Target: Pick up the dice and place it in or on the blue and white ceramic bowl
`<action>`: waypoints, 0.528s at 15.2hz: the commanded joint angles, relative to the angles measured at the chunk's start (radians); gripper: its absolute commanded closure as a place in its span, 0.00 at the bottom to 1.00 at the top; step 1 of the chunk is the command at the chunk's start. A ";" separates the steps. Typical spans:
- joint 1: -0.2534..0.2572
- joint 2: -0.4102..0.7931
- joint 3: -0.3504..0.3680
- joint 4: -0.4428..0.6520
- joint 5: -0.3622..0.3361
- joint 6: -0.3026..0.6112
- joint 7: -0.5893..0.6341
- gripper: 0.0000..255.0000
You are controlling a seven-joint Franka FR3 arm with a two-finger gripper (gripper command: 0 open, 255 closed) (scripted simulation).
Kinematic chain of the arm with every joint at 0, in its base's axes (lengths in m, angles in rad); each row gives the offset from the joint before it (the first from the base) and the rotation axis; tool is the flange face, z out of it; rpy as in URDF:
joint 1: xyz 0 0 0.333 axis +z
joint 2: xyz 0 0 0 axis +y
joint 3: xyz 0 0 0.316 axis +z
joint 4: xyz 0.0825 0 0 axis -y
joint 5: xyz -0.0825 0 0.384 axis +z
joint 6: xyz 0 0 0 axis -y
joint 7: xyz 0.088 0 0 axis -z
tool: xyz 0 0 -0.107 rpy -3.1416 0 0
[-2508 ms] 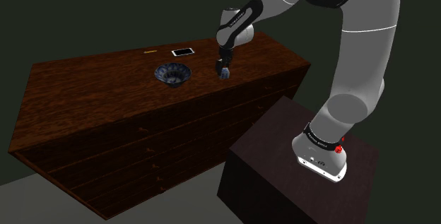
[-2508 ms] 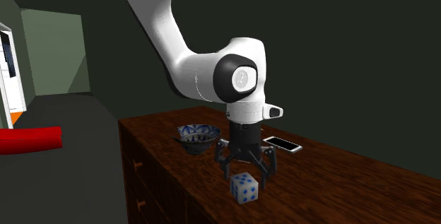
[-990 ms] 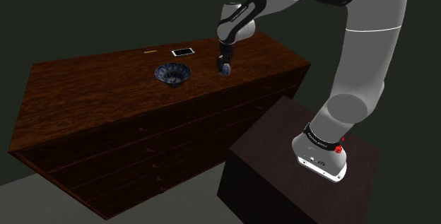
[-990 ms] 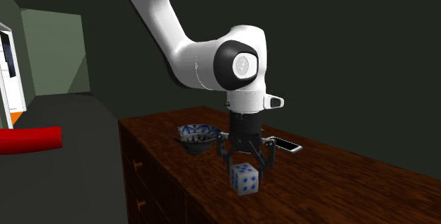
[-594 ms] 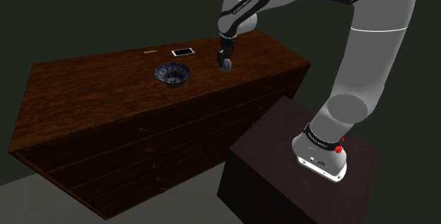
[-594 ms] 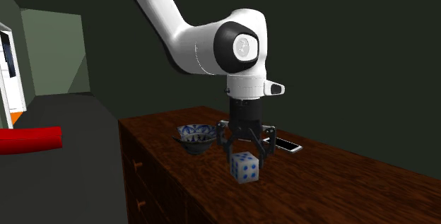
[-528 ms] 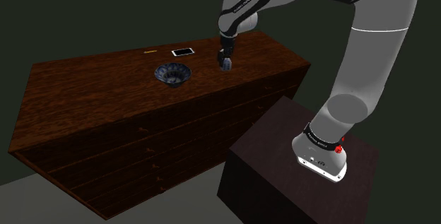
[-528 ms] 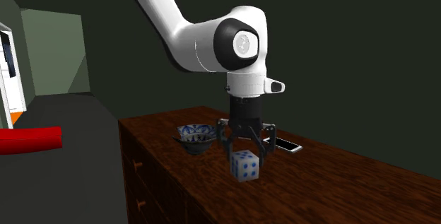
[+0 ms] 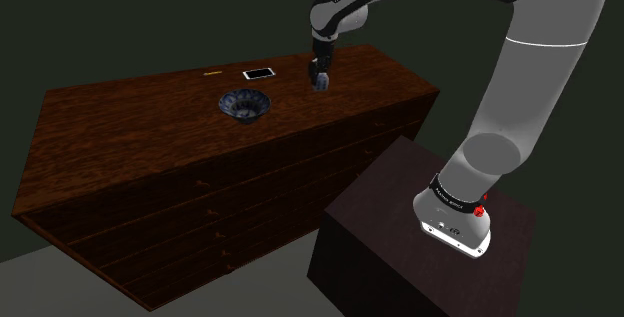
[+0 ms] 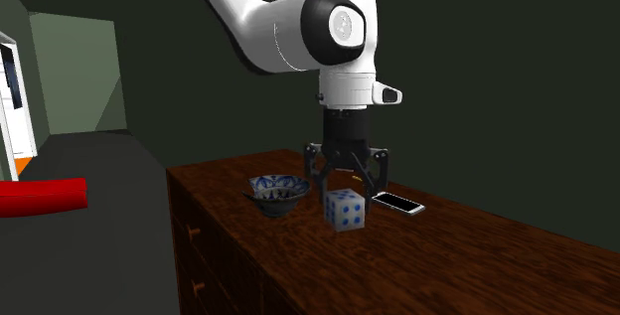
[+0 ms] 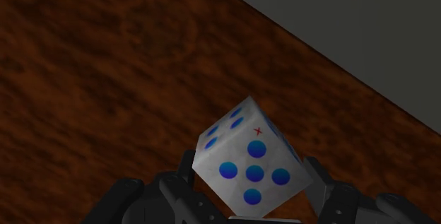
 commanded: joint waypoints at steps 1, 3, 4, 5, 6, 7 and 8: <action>0.001 -0.018 -0.001 0.007 -0.002 -0.025 0.002 1.00; 0.001 -0.033 -0.001 0.016 -0.004 -0.049 0.003 1.00; 0.001 -0.040 -0.001 0.021 -0.005 -0.061 0.003 1.00; 0.002 -0.047 -0.002 0.026 -0.006 -0.073 0.004 1.00; 0.002 -0.053 -0.002 0.032 -0.006 -0.085 0.004 1.00; 0.002 -0.060 -0.002 0.037 -0.007 -0.097 0.004 1.00; 0.002 -0.063 -0.002 0.039 -0.008 -0.102 0.005 1.00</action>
